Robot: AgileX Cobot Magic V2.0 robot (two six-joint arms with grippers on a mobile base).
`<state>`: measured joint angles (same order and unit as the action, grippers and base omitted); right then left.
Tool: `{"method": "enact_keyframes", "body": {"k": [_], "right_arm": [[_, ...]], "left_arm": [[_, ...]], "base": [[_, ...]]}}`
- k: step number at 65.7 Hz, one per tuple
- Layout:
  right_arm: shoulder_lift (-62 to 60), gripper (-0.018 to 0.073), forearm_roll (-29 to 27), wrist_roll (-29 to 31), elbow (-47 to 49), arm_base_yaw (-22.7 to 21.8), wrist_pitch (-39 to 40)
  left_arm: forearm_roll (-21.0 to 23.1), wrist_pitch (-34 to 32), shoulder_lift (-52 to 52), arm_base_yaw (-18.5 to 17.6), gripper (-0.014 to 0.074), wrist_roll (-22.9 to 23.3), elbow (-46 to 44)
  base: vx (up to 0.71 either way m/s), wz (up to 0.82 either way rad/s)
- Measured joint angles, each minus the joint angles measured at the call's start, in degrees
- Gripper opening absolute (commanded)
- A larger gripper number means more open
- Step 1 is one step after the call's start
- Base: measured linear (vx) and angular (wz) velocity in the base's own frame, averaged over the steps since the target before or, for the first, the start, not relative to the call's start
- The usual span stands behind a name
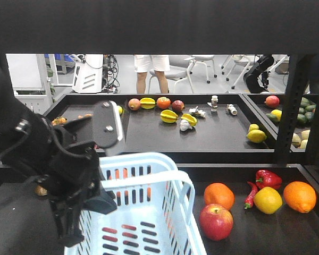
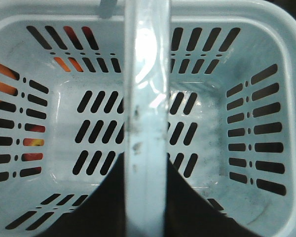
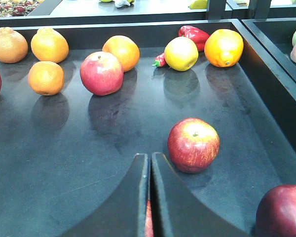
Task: Pick three apples into basket with both arms
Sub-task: 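Lower the basket with the left gripper onto the table near the apples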
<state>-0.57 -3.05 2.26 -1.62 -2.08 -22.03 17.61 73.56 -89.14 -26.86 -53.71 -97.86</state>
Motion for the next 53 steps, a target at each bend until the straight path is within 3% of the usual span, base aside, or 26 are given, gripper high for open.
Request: {"method": "enact_keyframes", "body": {"k": [53], "right_arm": [[0.0,-0.0004,0.0,0.0,0.0,0.0,0.0]], "left_arm": [[11.7,-1.7,-14.5,-0.3,-0.0007,-7.9,0.0]], "base": [[0.0,0.0]]}}
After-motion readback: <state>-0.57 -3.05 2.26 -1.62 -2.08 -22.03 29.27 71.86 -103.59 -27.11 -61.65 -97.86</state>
